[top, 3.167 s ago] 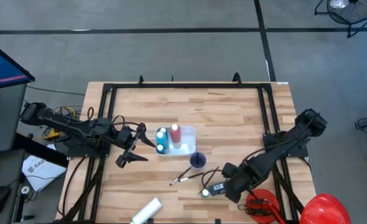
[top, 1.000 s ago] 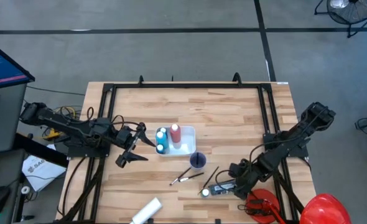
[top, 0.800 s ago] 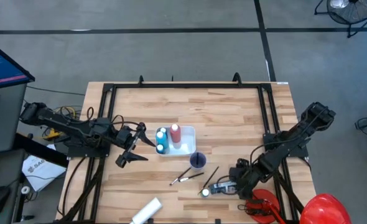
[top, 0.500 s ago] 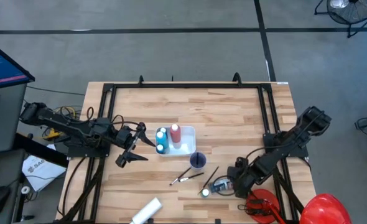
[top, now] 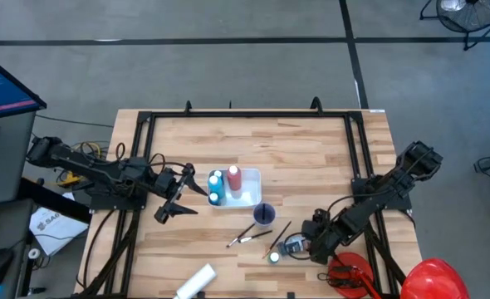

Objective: Pick & Place Paint Supplies
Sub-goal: Put the black paint bottle into the white bin

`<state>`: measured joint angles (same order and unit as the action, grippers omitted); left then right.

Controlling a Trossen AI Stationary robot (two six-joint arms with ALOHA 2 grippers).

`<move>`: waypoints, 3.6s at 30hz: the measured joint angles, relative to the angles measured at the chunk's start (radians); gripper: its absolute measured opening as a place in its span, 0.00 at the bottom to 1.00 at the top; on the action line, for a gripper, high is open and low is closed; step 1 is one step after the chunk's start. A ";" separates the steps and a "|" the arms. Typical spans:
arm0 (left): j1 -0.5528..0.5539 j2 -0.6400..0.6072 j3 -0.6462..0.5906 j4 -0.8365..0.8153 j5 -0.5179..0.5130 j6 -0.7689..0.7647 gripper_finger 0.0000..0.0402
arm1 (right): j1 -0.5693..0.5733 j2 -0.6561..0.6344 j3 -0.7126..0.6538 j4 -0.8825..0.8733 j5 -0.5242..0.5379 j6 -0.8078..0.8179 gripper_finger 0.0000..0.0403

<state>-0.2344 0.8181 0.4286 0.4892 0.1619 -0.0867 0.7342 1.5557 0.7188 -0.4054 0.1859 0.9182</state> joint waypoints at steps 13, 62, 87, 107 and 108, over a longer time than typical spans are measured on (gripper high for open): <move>0.000 0.000 0.000 0.002 0.000 0.000 0.67 | -0.009 0.034 0.004 0.056 0.001 0.032 0.90; 0.000 0.232 0.062 0.008 -0.083 0.038 0.67 | -0.169 -0.006 0.583 -0.761 -0.238 0.036 0.50; -0.016 0.383 0.153 -0.055 -0.174 0.143 0.67 | -0.408 0.192 1.121 -0.923 -0.238 -0.382 0.50; -0.022 0.363 0.150 -0.112 -0.181 0.161 0.67 | -0.515 0.601 1.612 -1.160 -0.280 -0.628 0.50; -0.022 0.361 0.151 -0.104 -0.178 0.161 0.67 | -0.517 0.603 1.616 -1.149 -0.283 -0.637 0.51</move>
<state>-0.2565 1.1791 0.5795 0.3849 -0.0161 0.0743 0.2174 2.1589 2.3343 -1.5544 -0.0970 0.2814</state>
